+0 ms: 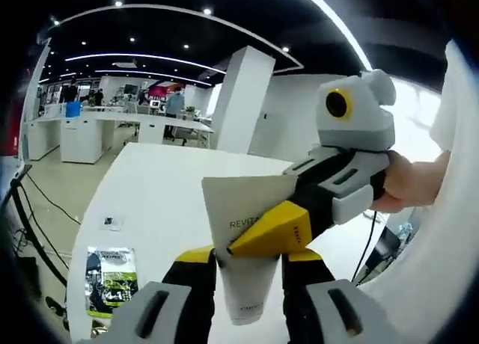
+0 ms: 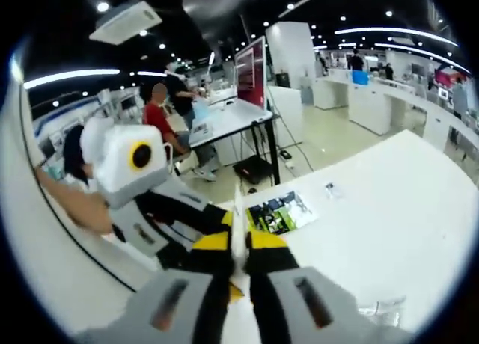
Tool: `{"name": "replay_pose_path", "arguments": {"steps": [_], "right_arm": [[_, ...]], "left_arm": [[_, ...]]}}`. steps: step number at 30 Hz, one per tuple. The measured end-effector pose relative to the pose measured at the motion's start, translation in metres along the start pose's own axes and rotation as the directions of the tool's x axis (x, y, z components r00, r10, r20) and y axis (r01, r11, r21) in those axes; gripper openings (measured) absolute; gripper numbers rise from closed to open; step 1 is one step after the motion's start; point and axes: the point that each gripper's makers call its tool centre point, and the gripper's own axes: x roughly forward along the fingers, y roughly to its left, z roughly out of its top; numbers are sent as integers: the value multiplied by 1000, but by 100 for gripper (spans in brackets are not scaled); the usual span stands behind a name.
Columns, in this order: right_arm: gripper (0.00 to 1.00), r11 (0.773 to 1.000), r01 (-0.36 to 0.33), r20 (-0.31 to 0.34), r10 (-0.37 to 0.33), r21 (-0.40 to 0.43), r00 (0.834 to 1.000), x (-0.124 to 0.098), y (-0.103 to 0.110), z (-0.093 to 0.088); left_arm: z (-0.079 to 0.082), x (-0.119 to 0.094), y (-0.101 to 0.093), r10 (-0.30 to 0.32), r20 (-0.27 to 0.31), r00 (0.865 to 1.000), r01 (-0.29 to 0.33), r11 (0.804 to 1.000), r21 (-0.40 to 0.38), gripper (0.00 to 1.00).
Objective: Arrange the skincare products in the storage area until every visible bottle or jar stands upright without overlapping.
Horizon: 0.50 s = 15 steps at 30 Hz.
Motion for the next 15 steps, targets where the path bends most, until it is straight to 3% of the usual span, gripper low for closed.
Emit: {"name": "replay_pose_path", "arguments": {"steps": [4, 10, 12, 15], "right_arm": [[5, 1000, 2, -23, -3, -24, 1000, -2, 0, -3], [5, 1000, 10, -19, -11, -15, 1000, -2, -2, -3], [5, 999, 8, -26, -9, -31, 1000, 0, 0, -1], [5, 999, 2, -42, -4, -46, 999, 4, -2, -1]], "left_arm": [[-3, 1, -1, -4, -13, 1000, 4, 1000, -29, 40], [-14, -7, -1, -8, -28, 1000, 8, 1000, -12, 47], [-14, -12, 9, 30, -3, 1000, -30, 999, -22, 50], [-17, -19, 22, 91, 36, 995, -86, 988, -125, 51]]}}
